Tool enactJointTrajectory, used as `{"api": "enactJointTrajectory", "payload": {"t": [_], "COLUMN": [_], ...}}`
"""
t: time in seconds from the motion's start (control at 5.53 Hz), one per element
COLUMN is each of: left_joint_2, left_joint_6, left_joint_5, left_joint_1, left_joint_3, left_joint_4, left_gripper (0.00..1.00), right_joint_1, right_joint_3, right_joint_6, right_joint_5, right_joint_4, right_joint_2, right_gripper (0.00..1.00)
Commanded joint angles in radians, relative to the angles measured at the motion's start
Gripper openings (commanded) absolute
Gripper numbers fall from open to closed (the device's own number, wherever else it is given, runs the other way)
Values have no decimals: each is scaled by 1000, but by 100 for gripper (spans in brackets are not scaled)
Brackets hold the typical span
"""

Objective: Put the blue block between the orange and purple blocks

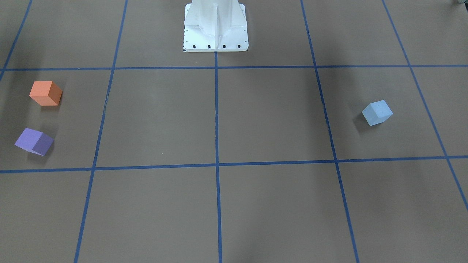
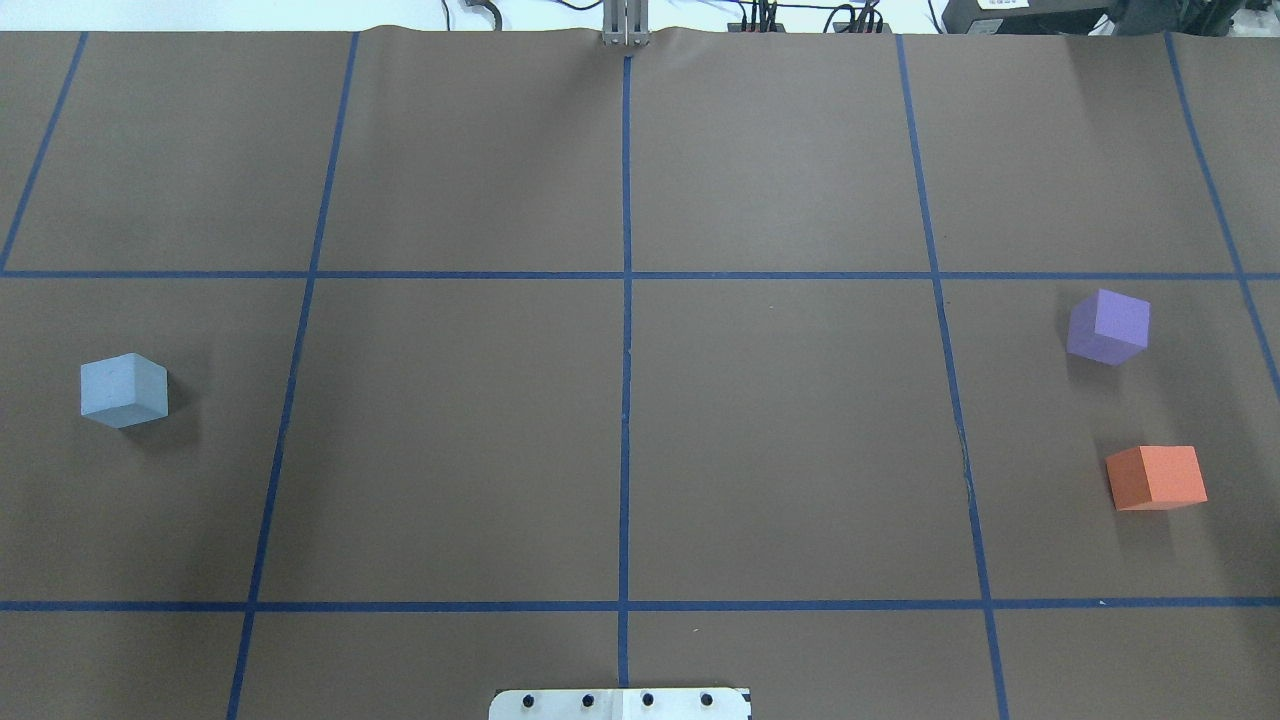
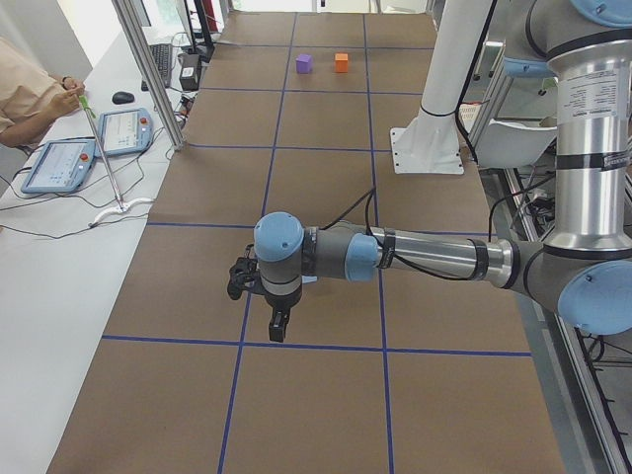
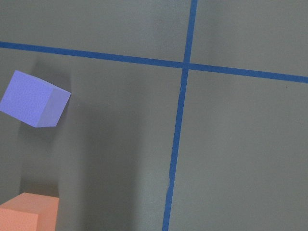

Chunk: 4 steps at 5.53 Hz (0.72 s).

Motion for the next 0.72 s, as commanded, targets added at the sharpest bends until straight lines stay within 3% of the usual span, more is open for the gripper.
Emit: {"api": "enactJointTrajectory", "payload": {"t": [0.0, 0.36, 0.54], "left_joint_2": [-15, -22, -11], "left_joint_6": [-7, -7, -7], "left_joint_5": [1, -11, -133], "left_joint_1": [1, 5, 12], "left_joint_3": [-57, -48, -22], "left_joint_4": [-12, -204, -307], "left_gripper": [100, 100, 100], "right_joint_1": [0, 0, 0], "right_joint_3": [3, 3, 2], "right_joint_6": [1, 1, 1], "right_joint_5": [2, 2, 2], "right_joint_4": [-2, -2, 0], "right_joint_2": [0, -1, -1], "right_gripper": [100, 100, 100]}}
